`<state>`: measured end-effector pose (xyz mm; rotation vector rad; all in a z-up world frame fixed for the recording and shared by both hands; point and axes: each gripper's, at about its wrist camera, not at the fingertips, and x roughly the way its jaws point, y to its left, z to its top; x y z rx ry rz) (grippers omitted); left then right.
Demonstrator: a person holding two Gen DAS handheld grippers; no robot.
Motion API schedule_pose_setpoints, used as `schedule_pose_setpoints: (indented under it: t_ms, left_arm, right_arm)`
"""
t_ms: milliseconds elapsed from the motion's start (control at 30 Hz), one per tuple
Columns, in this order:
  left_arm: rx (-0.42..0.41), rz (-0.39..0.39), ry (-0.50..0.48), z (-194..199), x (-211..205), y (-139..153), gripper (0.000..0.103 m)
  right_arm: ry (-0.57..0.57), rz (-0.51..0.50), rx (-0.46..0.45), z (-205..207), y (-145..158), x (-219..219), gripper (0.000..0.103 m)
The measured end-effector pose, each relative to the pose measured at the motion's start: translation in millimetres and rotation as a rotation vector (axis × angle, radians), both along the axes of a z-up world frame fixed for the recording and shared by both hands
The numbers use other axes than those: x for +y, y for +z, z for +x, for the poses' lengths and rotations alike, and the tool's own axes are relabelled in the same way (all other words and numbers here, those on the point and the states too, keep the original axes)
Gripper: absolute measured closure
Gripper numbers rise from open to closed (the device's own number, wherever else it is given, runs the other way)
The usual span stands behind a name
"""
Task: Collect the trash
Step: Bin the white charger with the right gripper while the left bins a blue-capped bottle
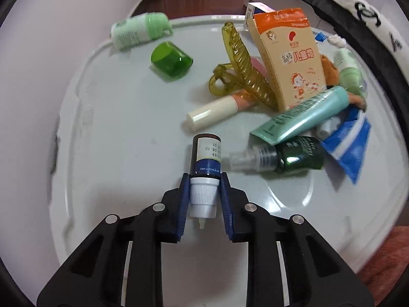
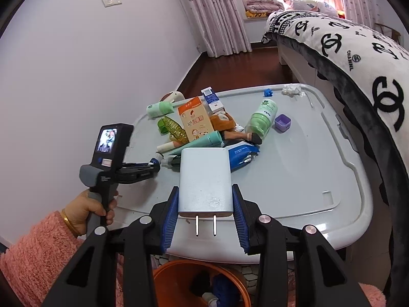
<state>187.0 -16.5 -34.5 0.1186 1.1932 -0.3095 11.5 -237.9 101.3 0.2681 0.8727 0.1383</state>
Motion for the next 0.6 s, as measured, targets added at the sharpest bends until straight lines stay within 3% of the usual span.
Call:
schedule_pose_setpoints:
  t_ms: [233, 367, 467, 600]
  left_arm:
    - [-0.030, -0.095, -0.011, -44, 26, 39, 0.080]
    - [-0.038, -0.133, -0.069, -99, 28, 69, 0.080]
    - [0.022, -0.156, -0.109, -141, 25, 70, 0.080]
    - [0.202, -0.167, -0.212, -204, -2, 34, 0.080]
  right_arm:
    - [0.013, 0.004, -0.017, -12, 6, 7, 0.063]
    - [0.059, 0.001, 0.021, -25, 4, 17, 0.063]
    - [0.116, 0.009, 0.106, -37, -12, 28, 0.063]
    - [0.193, 0.011, 0.257, -57, -48, 44, 0.063]
